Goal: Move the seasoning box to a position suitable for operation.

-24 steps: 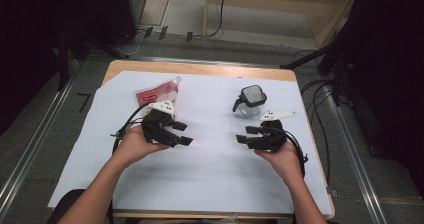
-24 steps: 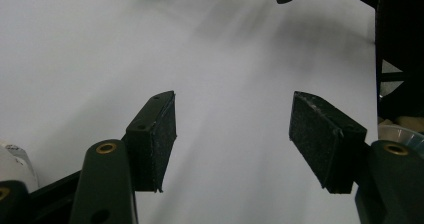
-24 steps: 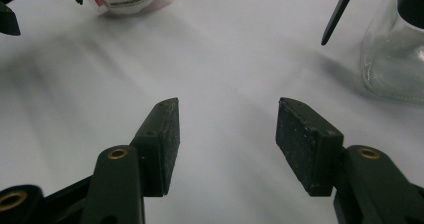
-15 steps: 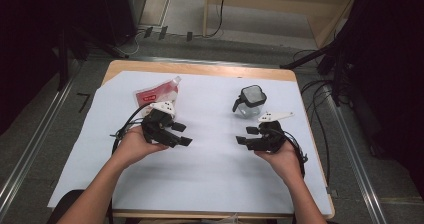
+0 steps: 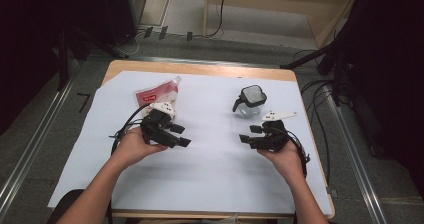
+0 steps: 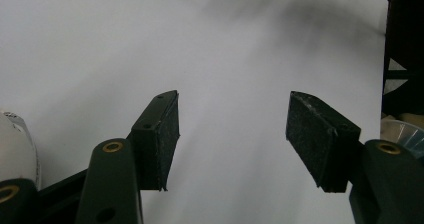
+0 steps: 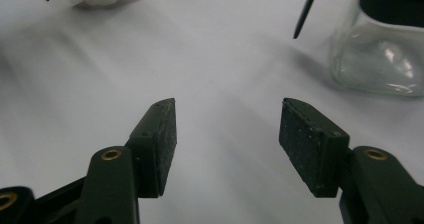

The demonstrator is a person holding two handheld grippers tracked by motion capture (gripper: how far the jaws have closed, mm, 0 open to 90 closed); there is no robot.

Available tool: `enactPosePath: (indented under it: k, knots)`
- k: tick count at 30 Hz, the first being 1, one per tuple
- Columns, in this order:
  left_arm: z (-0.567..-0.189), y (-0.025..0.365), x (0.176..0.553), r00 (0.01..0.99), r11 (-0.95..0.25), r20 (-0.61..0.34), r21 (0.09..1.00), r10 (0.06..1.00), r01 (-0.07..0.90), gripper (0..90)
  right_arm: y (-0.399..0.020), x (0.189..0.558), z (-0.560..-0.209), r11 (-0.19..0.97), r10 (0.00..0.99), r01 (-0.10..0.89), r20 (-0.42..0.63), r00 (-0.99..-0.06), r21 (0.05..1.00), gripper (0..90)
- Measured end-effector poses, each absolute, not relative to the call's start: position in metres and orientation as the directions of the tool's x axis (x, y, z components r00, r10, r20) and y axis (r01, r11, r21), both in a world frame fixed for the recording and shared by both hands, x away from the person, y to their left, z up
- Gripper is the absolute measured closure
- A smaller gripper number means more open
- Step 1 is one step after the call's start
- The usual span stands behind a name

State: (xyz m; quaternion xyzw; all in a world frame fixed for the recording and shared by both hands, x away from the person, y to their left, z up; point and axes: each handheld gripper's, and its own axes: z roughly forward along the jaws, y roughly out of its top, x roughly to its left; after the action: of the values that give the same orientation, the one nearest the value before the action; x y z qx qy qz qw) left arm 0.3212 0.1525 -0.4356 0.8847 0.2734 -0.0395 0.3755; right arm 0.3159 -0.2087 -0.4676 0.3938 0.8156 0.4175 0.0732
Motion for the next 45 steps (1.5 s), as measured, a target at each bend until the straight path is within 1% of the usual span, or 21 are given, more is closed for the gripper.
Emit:
enactPosePath:
  k: [3, 4, 6, 7, 15, 19, 25, 28, 30, 32, 37, 39, 40, 41, 42, 45]
  knots:
    - [-0.435, 0.153, 0.320, 0.847, -0.567, -0.278, 0.644, 0.452, 0.514, 38.8, -0.215, 0.319, -0.467, 0.312, 0.723, 0.585, 0.212, -0.657, 0.749, 38.9]
    - [-0.435, 0.153, 0.320, 0.848, -0.564, -0.279, 0.647, 0.451, 0.512, 38.5, -0.220, 0.322, -0.467, 0.288, 0.737, 0.591, 0.220, -0.639, 0.753, 37.0]
    - [-0.433, 0.153, 0.319, 0.850, -0.565, -0.279, 0.649, 0.447, 0.510, 38.4, -0.222, 0.323, -0.467, 0.278, 0.742, 0.594, 0.223, -0.632, 0.755, 35.9]
    - [-0.433, 0.153, 0.318, 0.851, -0.563, -0.283, 0.651, 0.443, 0.510, 38.0, -0.226, 0.325, -0.467, 0.244, 0.754, 0.606, 0.245, -0.610, 0.757, 33.9]
    - [-0.432, 0.153, 0.316, 0.851, -0.568, -0.278, 0.646, 0.446, 0.509, 37.7, -0.234, 0.335, -0.468, 0.199, 0.781, 0.586, 0.234, -0.579, 0.786, 27.2]
    - [-0.433, 0.153, 0.315, 0.850, -0.561, -0.280, 0.653, 0.447, 0.510, 37.7, -0.241, 0.344, -0.470, 0.173, 0.803, 0.599, 0.240, -0.545, 0.782, 23.5]
    - [-0.433, 0.153, 0.314, 0.852, -0.565, -0.284, 0.650, 0.440, 0.508, 37.7, -0.242, 0.353, -0.474, 0.167, 0.818, 0.621, 0.244, -0.521, 0.766, 20.8]
    - [-0.433, 0.153, 0.314, 0.850, -0.564, -0.285, 0.649, 0.442, 0.511, 37.7, -0.242, 0.358, -0.475, 0.170, 0.822, 0.614, 0.233, -0.520, 0.770, 19.7]
    - [-0.434, 0.153, 0.313, 0.849, -0.561, -0.285, 0.650, 0.445, 0.513, 37.7, -0.242, 0.363, -0.475, 0.161, 0.826, 0.615, 0.236, -0.512, 0.772, 17.8]
    - [-0.434, 0.152, 0.313, 0.850, -0.562, -0.286, 0.650, 0.443, 0.512, 37.5, -0.242, 0.369, -0.476, 0.157, 0.836, 0.619, 0.231, -0.498, 0.769, 13.6]
    - [-0.434, 0.153, 0.312, 0.846, -0.559, -0.289, 0.648, 0.449, 0.518, 37.4, -0.243, 0.378, -0.475, 0.127, 0.856, 0.616, 0.227, -0.464, 0.778, 13.1]
    - [-0.434, 0.153, 0.312, 0.847, -0.561, -0.289, 0.647, 0.446, 0.516, 37.5, -0.243, 0.382, -0.476, 0.113, 0.857, 0.624, 0.242, -0.456, 0.773, 9.1]
    - [-0.435, 0.153, 0.312, 0.848, -0.561, -0.288, 0.648, 0.445, 0.515, 37.4, -0.243, 0.384, -0.476, 0.115, 0.851, 0.623, 0.247, -0.464, 0.774, 4.5]
    - [-0.434, 0.153, 0.312, 0.850, -0.567, -0.290, 0.644, 0.440, 0.514, 37.4, -0.243, 0.385, -0.476, 0.124, 0.853, 0.617, 0.234, -0.466, 0.778, 2.1]
    - [-0.434, 0.153, 0.312, 0.848, -0.567, -0.285, 0.643, 0.446, 0.514, 37.4, -0.242, 0.387, -0.476, 0.136, 0.864, 0.607, 0.207, -0.460, 0.783, 1.4]
    - [-0.435, 0.152, 0.311, 0.847, -0.561, -0.292, 0.646, 0.444, 0.517, 37.3, -0.239, 0.390, -0.476, 0.138, 0.862, 0.603, 0.205, -0.463, 0.785, 0.1]
